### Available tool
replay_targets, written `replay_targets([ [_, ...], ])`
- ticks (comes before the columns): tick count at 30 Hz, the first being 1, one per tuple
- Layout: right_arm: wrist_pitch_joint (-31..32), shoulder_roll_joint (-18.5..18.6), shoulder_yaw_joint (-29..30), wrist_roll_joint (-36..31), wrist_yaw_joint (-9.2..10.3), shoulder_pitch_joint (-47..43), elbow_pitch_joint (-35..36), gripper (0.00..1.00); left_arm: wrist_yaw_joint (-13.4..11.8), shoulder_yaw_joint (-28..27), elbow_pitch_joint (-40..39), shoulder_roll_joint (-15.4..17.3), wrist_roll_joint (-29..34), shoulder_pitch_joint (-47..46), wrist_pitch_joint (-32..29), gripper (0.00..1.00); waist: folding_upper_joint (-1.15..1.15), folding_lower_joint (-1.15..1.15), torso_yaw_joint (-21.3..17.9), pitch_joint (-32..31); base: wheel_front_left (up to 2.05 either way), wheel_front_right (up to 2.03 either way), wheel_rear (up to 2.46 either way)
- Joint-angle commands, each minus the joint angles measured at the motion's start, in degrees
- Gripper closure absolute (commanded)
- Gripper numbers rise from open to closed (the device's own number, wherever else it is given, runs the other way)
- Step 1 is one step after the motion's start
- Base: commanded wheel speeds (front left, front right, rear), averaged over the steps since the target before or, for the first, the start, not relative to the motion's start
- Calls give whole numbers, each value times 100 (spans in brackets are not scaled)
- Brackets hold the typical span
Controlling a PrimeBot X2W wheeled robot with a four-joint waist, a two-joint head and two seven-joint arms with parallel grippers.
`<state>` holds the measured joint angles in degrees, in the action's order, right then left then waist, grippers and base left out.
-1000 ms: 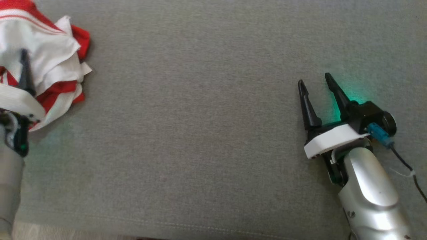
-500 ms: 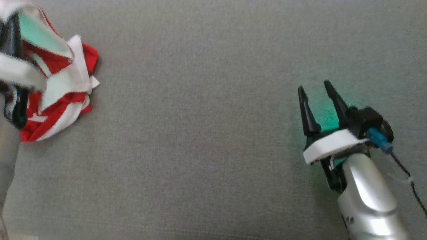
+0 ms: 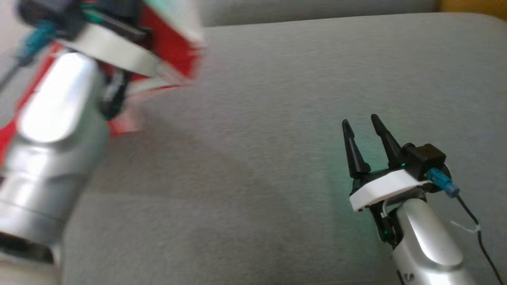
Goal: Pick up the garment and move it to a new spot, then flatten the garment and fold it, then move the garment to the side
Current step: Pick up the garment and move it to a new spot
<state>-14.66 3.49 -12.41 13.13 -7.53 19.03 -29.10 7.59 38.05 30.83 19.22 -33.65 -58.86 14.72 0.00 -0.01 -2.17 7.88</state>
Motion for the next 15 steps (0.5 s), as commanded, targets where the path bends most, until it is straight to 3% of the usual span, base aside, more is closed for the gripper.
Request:
replay_targets([
  [1,-34,-60,-143,30,4,-9,201,0,-10,-141,-235,106,-33,-382,27,100,0,1,-437,-189,0,0,0],
  [9,-34,-60,-179,97,4,5,226,0,-10,-120,-479,-766,-239,-222,27,100,0,1,-1055,-155,0,0,0],
  [10,-34,-60,-165,96,4,2,233,0,-10,-153,-444,-824,-222,-136,27,92,0,1,-1067,-144,0,0,0],
  [11,-34,-60,-147,96,4,-6,238,0,-13,-176,-373,-849,-179,-27,27,53,0,1,-1073,-138,0,0,0],
  [12,-34,-60,-129,97,4,-18,245,0,-32,-197,-282,-857,-120,98,28,0,0,1,-1067,-134,0,0,0],
  [15,-34,-61,-48,81,4,-76,274,0,-88,-280,0,-840,70,616,28,0,0,1,-979,-149,0,0,0],
])
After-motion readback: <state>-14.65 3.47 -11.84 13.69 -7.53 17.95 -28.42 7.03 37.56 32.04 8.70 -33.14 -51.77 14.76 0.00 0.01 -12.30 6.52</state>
